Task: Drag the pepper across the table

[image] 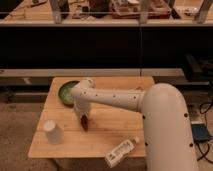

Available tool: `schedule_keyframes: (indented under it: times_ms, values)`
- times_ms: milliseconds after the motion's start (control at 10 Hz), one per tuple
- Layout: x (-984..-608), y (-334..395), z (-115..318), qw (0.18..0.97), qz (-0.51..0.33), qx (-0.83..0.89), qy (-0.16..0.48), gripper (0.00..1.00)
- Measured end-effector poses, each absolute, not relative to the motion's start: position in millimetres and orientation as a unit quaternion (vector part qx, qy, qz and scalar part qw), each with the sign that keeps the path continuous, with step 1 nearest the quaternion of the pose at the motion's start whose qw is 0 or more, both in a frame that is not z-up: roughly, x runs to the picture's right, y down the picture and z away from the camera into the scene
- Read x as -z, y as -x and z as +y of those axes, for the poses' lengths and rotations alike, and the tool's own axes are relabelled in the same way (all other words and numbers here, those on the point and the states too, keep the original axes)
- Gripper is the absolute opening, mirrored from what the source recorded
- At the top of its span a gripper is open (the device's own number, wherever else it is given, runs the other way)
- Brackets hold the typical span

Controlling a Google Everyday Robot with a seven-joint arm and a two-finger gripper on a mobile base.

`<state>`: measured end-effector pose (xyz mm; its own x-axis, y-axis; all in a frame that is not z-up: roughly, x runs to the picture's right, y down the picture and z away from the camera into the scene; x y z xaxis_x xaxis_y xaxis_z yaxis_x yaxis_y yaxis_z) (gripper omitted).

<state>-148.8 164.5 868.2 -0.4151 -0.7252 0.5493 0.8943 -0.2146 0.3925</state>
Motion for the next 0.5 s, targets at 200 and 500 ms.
schedule_keyframes:
  times_ms: [200, 500]
  values:
    - [-867, 165, 165, 0.515, -0.345, 0.775, 0.12, 0.0]
    - [-867, 187, 166, 0.497, -0.352, 0.784, 0.119, 0.01]
